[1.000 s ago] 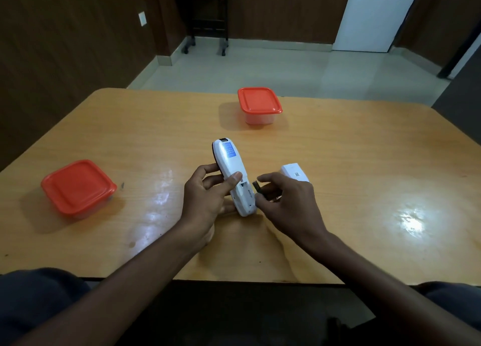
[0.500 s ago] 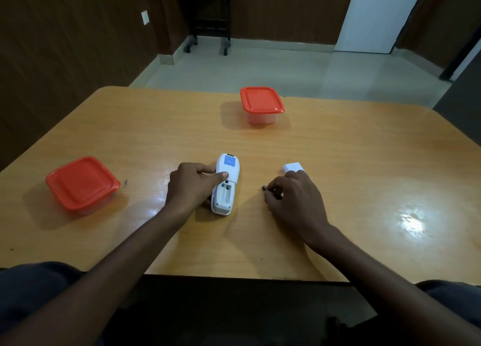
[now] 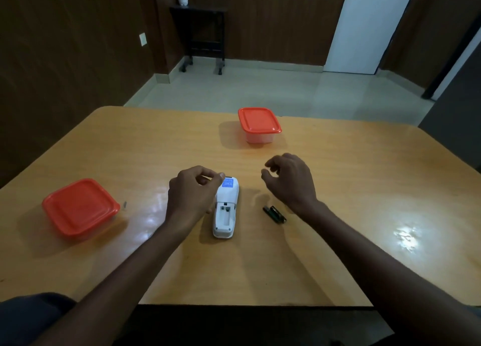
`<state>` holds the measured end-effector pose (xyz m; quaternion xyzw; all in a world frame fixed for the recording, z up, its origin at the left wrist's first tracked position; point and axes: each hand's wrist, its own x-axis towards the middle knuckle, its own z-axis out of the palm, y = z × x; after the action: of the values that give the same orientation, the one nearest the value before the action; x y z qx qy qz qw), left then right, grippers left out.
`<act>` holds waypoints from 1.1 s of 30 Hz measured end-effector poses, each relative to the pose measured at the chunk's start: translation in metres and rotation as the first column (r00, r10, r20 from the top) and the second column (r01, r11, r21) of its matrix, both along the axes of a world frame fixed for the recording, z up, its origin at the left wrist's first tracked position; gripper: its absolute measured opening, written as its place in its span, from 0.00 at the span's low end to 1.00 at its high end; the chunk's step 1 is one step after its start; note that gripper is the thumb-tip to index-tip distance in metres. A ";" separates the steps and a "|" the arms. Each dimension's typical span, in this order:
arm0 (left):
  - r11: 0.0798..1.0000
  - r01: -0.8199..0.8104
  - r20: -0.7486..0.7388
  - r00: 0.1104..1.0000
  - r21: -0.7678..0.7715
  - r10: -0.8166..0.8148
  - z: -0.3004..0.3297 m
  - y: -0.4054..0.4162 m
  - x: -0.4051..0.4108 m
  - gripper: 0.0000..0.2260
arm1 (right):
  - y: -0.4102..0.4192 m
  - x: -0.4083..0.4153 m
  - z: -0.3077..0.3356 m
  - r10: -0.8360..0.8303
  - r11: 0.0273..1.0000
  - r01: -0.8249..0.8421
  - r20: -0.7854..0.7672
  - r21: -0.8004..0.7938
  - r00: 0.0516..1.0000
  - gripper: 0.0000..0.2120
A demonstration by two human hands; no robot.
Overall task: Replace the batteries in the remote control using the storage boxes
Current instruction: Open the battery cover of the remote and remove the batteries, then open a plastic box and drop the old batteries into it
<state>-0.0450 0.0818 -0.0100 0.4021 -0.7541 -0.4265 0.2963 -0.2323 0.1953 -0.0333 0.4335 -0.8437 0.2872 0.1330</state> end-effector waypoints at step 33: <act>0.224 0.706 -0.725 0.689 0.672 0.004 0.009 0.033 -0.001 0.38 | 0.058 0.082 0.026 0.414 0.855 -0.460 -0.218 -0.240 0.884 0.14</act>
<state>-0.0463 0.1150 -0.0006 0.1423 -0.3038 -0.9354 0.1118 -0.1499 0.2531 -0.0074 0.6116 -0.6593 0.3930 0.1919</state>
